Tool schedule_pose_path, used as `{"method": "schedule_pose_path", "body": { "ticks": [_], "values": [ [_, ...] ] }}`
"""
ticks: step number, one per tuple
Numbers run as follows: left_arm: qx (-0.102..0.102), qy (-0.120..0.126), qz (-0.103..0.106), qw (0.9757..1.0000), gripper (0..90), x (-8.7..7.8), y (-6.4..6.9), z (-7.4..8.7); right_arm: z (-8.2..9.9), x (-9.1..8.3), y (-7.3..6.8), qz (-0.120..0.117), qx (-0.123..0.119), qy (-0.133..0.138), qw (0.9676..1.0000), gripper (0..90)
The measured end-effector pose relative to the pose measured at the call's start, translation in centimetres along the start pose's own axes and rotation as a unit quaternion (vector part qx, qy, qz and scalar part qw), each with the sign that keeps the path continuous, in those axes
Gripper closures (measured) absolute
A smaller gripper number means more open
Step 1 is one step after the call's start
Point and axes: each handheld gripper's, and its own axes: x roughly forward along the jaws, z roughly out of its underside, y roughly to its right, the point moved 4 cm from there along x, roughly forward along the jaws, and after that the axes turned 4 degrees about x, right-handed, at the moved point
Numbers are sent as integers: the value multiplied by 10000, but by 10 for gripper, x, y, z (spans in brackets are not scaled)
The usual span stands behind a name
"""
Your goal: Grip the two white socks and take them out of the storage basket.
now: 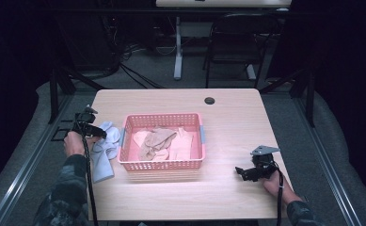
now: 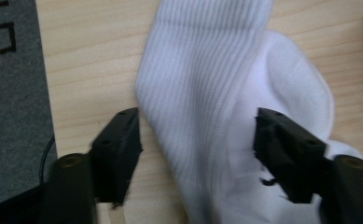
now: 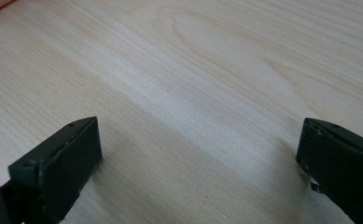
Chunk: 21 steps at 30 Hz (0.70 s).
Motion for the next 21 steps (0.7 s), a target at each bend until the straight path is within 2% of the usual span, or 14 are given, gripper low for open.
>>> {"method": "schedule_pose_path", "body": {
  "ticks": [2, 6, 7, 8, 10, 14, 16, 21],
  "values": [
    [-13, 88, 17, 10000, 181, -7, -1, 2, 0, 0, 0, 16, 7, 7, 10000, 0],
    [-12, 195, -7, 9998, 130, -20, -2, 5, 0, 0, 0, 33, 33, 39, 10000, 0],
    [-13, 266, -8, 9996, 119, -29, -3, 9, 0, 0, 0, 33, 35, 38, 10000, 0],
    [-13, 266, -8, 9996, 105, -29, -3, 9, 0, 0, 0, 35, 35, 37, 10000, 0],
    [3, 359, -32, 9994, 75, -43, -3, 14, 0, 0, 0, 34, 35, 39, 10000, 0],
    [22, 502, -79, 9987, 51, -60, -4, 23, 0, 0, 0, 28, 36, 39, 10000, 0],
    [18, 528, -98, 9986, 42, -63, -4, 26, 0, 0, -1, 27, 41, 26, 10000, 0],
    [-16, 643, -48, 9979, 27, -70, 2, 48, 0, 0, -1, 24, 41, 27, 10000, 0]
  ]
}}
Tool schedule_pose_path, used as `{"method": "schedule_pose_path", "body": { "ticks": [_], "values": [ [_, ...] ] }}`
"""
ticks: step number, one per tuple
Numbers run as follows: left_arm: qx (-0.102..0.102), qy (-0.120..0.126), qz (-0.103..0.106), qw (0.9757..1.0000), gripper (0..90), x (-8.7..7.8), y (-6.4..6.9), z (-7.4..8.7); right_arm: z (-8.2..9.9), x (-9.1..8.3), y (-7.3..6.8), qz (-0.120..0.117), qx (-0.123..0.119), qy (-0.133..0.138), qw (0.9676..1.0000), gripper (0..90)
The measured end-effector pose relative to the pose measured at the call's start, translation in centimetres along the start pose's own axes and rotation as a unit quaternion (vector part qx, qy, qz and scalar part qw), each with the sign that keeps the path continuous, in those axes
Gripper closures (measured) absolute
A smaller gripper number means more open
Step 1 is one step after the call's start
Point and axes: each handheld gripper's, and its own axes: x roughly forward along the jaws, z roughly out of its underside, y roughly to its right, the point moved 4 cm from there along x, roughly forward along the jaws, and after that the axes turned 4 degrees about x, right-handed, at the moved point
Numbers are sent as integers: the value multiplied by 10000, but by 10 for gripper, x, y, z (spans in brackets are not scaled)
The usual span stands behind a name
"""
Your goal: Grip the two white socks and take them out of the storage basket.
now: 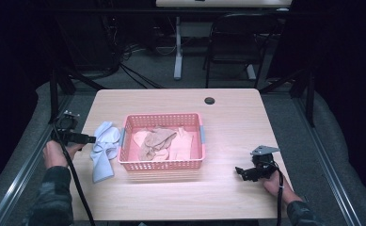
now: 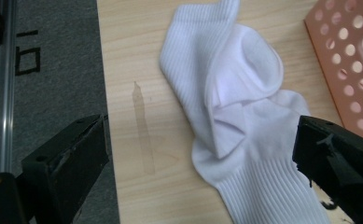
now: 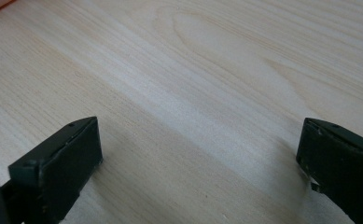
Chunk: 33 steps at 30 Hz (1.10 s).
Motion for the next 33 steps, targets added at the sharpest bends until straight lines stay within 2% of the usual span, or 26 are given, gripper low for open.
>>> {"method": "schedule_pose_path", "body": {
  "ticks": [1, 2, 4, 9, 11, 13, 14, 16, 17, 18, 22, 23, 27, 33],
  "values": [
    [0, 0, 0, 10000, 23, 0, 0, 0, 0, 0, 0, 0, -1, 1, 10000, 0],
    [10, 48, 9, 10000, 19, -2, 4, 8, 0, 0, 0, 0, 1, -3, 10000, 0],
    [83, -16, 2, 10000, 17, -1, 9, 14, 0, 0, 0, 0, 1, -4, 10000, 0],
    [49, 64, 55, 10000, 5, 2, 20, 33, 0, 0, 0, -4, -1, -6, 10000, 0],
    [75, 36, 59, 9999, 1, 3, 21, 36, 0, 0, 0, -4, 1, -7, 10000, 0],
    [66, -33, 76, 9999, 1, 8, 28, 49, 0, 0, 0, -4, 2, -4, 10000, 0],
    [66, -33, 76, 9999, 1, 8, 28, 49, 0, 0, 0, -4, -1, -5, 10000, 0],
    [11, 7, 31, 10000, 0, 8, 30, 60, 0, 0, 0, -5, 0, -1, 10000, 0],
    [11, 7, 31, 10000, 0, 8, 30, 60, 0, 0, 0, -5, 0, -1, 10000, 0],
    [1, 43, 12, 10000, 0, 9, 33, 68, 0, 0, 0, -24, -9, -9, 10000, 0],
    [53, 13, -19, 10000, 0, 11, 38, 78, 0, 0, 0, -6, -2, 1, 10000, 0],
    [-9, 33, 67, 10000, 0, 12, 40, 84, 0, 0, 0, -16, -6, -10, 10000, 0],
    [61, -35, 69, 10000, 0, 15, 42, 88, 0, 0, 0, -14, -21, -24, 10000, 0],
    [73, -22, 63, 10000, 0, 17, 41, 86, 0, 0, 0, -20, -21, -31, 10000, 0]
  ]
}}
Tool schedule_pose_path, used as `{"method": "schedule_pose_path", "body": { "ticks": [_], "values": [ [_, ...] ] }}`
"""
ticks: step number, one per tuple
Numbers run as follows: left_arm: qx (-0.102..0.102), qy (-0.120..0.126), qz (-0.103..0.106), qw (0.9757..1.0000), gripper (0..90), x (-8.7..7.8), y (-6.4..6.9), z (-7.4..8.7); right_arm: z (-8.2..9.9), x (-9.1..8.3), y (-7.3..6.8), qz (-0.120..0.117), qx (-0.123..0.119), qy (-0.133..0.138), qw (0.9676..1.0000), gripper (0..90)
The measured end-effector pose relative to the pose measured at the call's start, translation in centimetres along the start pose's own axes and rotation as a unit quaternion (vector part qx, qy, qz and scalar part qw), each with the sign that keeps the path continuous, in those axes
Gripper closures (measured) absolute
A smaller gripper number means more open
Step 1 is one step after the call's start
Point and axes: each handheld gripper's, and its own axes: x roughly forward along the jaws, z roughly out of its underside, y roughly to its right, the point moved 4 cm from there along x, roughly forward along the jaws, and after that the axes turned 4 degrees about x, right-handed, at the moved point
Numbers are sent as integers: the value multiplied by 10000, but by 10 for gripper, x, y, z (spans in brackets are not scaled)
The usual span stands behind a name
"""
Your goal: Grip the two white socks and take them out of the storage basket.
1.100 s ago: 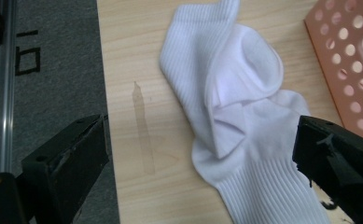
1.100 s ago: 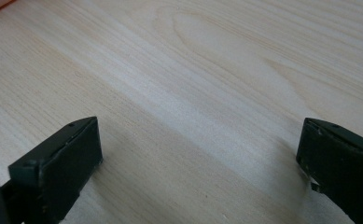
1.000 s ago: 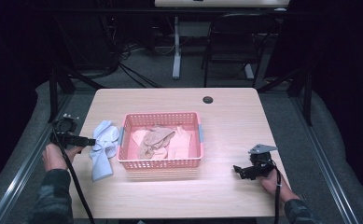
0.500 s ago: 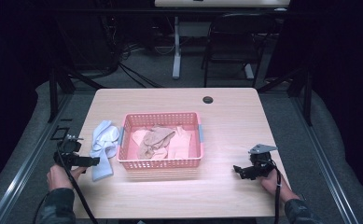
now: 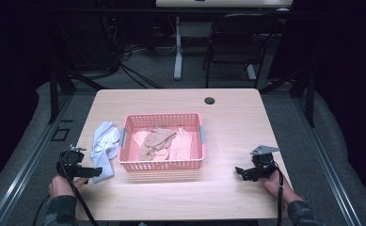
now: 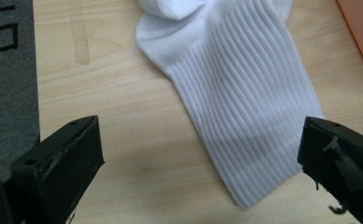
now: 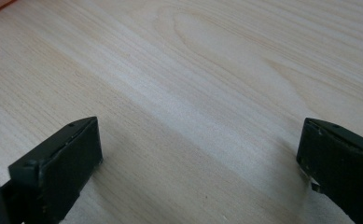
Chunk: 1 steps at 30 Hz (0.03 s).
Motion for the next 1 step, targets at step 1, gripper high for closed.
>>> {"method": "schedule_pose_path", "body": {
  "ticks": [1],
  "values": [
    [0, 0, 0, 10000, 0, 0, 0, 0, 0, 0, 0, 0, 0, 0, 10000, 0]
  ]
}}
